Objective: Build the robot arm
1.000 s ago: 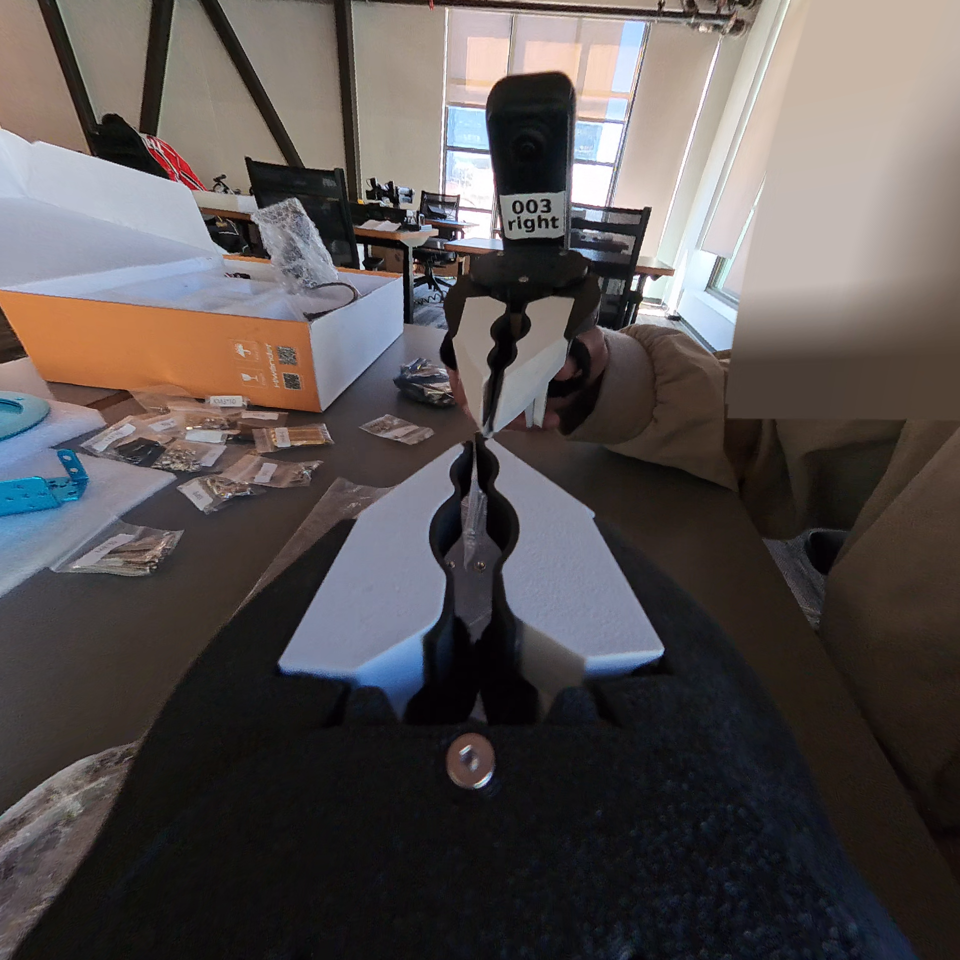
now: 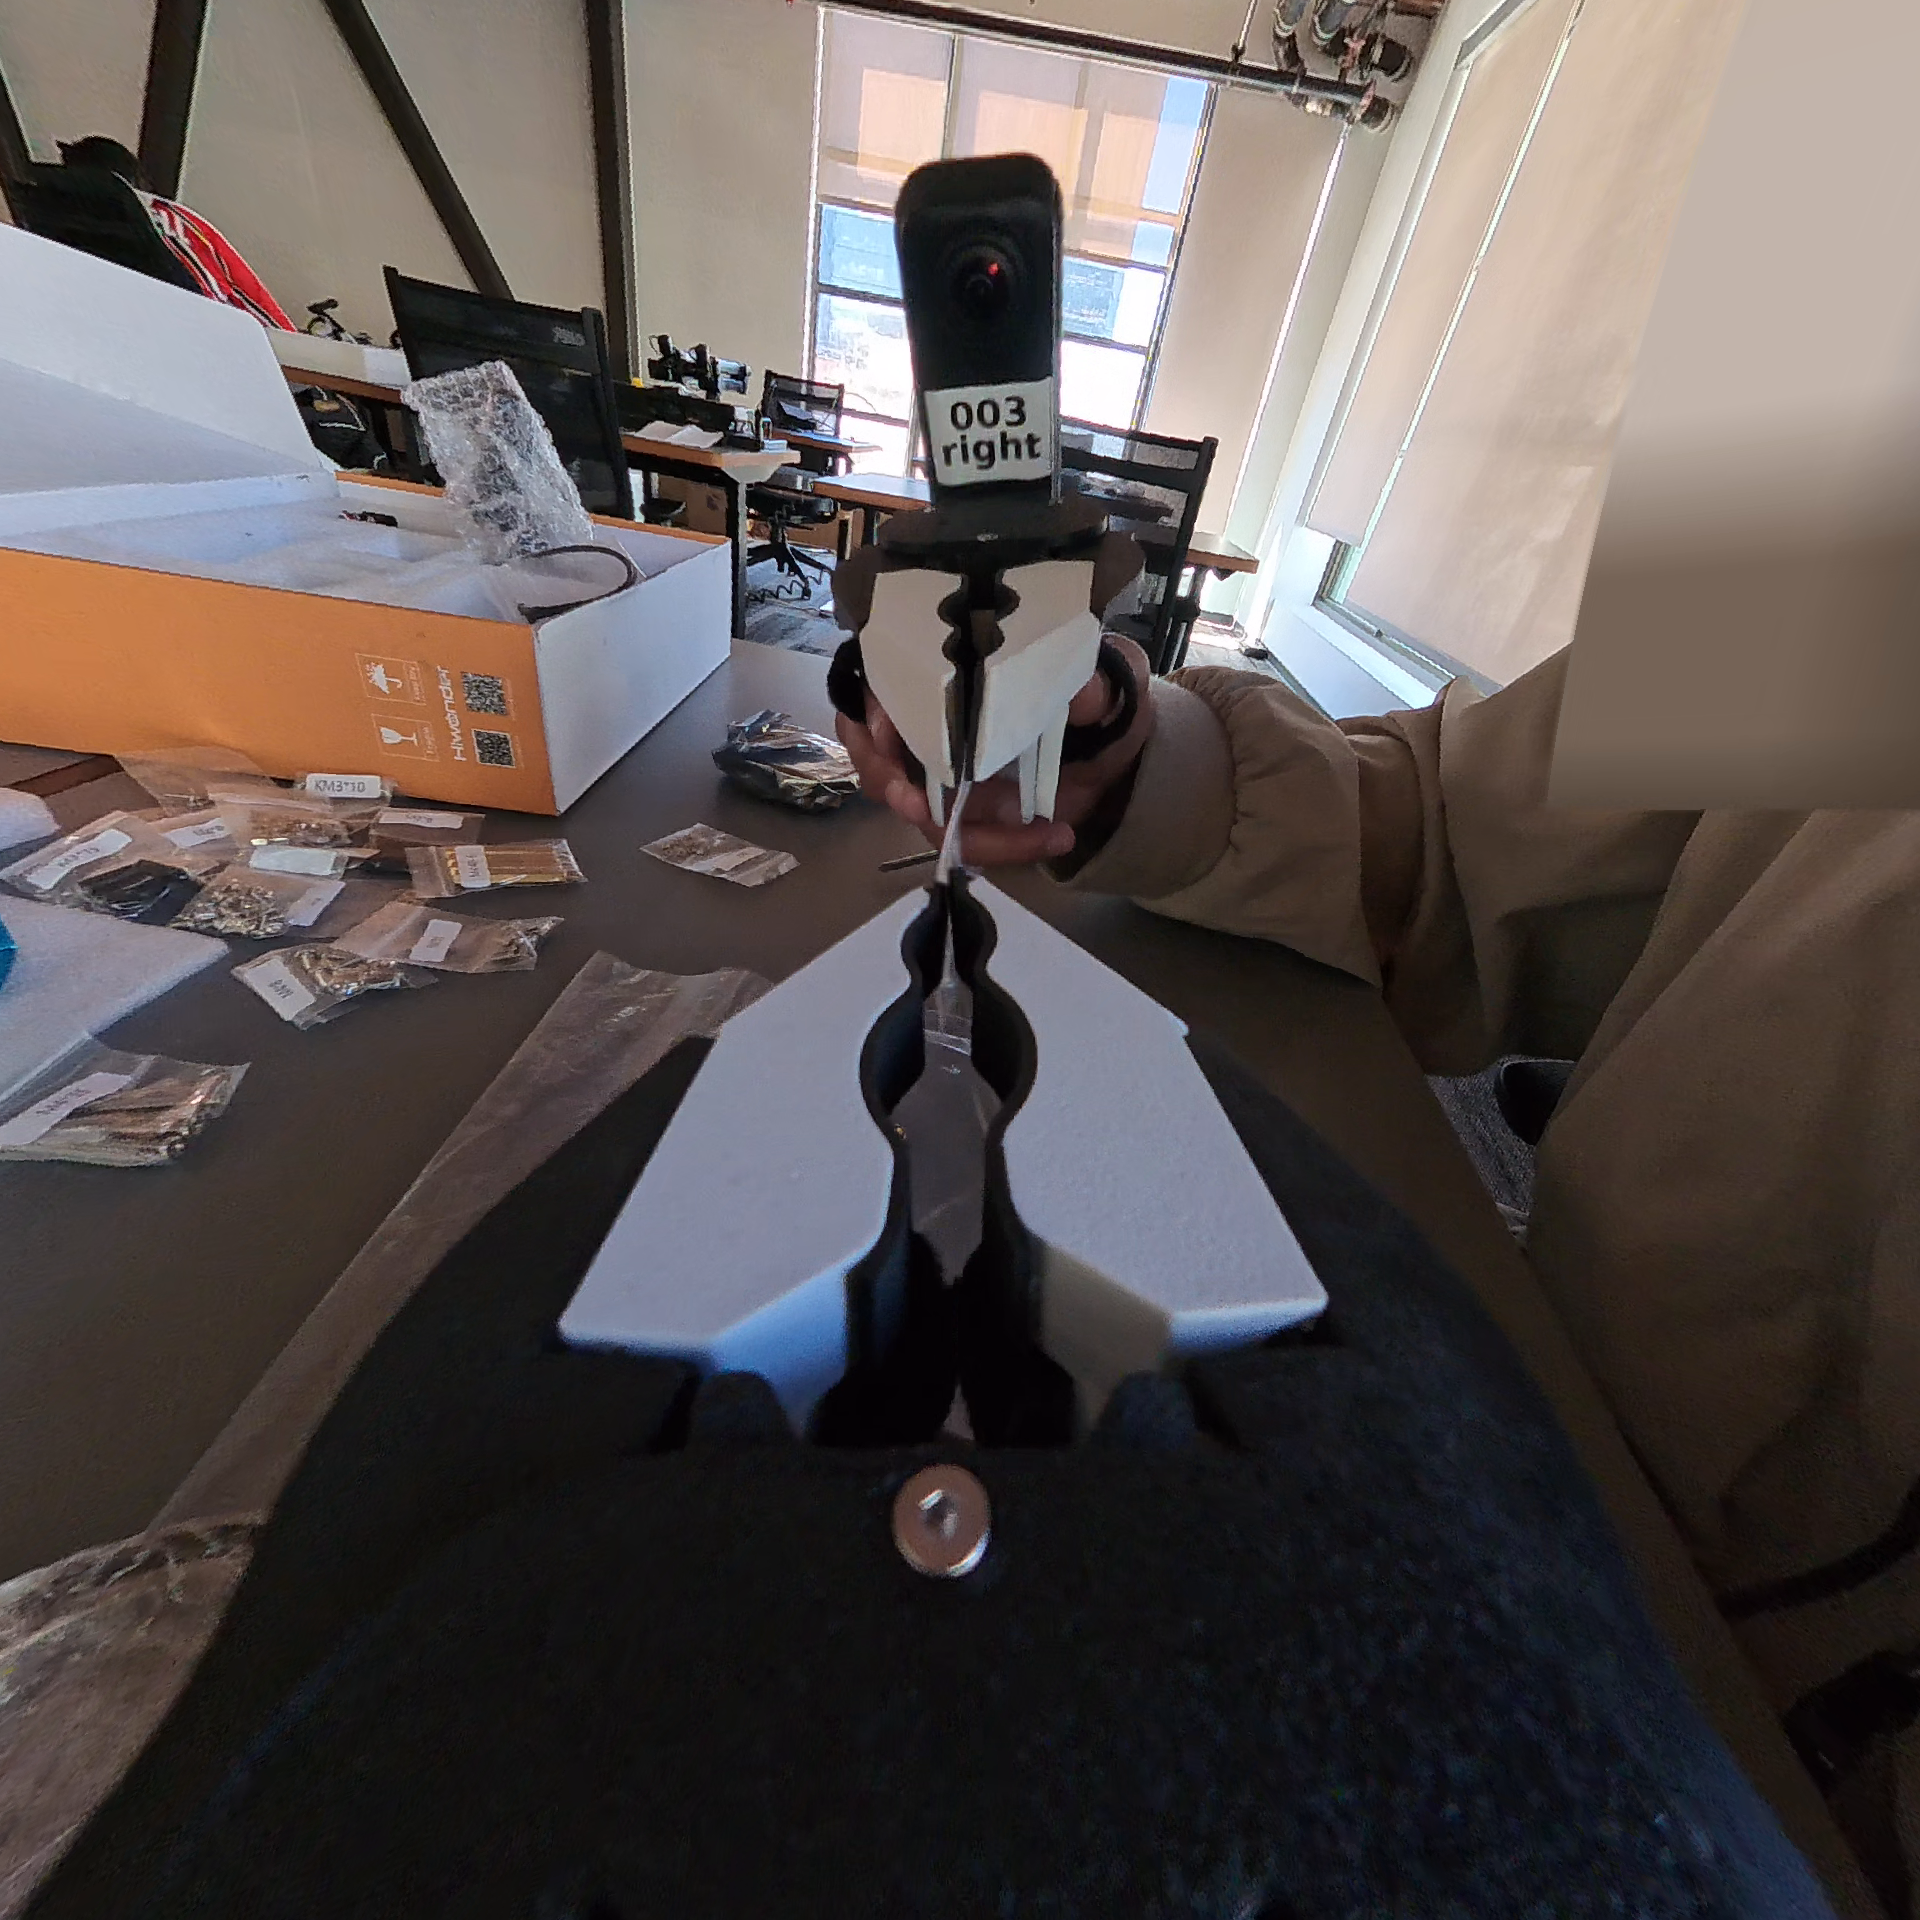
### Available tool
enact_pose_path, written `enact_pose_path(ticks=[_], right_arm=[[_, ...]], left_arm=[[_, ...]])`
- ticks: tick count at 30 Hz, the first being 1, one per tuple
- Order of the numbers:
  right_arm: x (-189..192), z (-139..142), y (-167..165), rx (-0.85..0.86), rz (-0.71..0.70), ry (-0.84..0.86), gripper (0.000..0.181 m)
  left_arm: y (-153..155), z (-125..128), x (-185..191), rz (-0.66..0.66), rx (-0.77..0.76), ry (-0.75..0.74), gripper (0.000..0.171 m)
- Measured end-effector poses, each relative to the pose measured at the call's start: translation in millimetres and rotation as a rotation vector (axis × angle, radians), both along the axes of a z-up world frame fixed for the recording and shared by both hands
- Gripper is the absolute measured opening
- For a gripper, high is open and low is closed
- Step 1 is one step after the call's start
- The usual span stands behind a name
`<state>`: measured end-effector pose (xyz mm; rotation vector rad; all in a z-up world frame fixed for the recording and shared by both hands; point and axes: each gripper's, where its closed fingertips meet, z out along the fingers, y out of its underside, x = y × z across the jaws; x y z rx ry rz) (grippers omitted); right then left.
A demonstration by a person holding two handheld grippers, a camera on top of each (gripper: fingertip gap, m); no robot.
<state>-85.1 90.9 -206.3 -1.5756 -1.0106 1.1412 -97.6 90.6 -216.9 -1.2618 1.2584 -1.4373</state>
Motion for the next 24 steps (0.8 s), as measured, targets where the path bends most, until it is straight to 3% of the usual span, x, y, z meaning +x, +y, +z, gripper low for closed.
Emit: enact_pose_path(ticks=[7, 9, 24], right_arm=[[-13.2, -9.6, -1.9, 0.03, 0.0, -0.012, 0.008], [-14.9, -11.6, -1.6, 0.05, -0.01, -0.021, 0.0], [-18.1, -14.2, -4.8, 0.074, -0.002, -0.041, 0.0]], left_arm=[[-6.5, -2.7, 1.1, -0.02, 0.018, 0.007, 0.0], [-6.9, -3.2, 1.3, -0.019, 0.019, 0.01, 0.0], [-6.6, -5.8, 1.2, -0.013, 0.044, 0.02, 0.0]])
